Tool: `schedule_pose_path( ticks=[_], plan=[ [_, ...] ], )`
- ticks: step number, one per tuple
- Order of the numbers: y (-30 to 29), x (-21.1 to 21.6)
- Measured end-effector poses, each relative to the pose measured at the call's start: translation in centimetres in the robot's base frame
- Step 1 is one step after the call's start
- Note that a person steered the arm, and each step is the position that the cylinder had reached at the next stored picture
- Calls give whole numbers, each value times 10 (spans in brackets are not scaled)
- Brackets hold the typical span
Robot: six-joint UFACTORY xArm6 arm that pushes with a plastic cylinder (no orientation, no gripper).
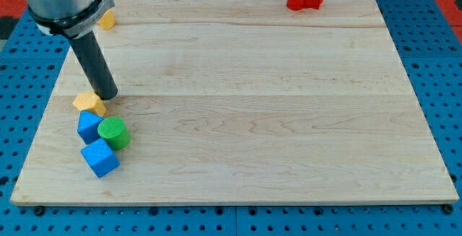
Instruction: Move the yellow heart towards the group of blocks
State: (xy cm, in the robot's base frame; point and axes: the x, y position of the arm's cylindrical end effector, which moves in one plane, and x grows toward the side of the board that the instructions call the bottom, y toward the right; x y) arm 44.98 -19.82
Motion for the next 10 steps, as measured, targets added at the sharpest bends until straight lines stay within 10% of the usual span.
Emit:
schedule_pose_path(
  ticks=[7, 10],
  plan=[
    [-100, -258],
    [-44, -258]
  ],
)
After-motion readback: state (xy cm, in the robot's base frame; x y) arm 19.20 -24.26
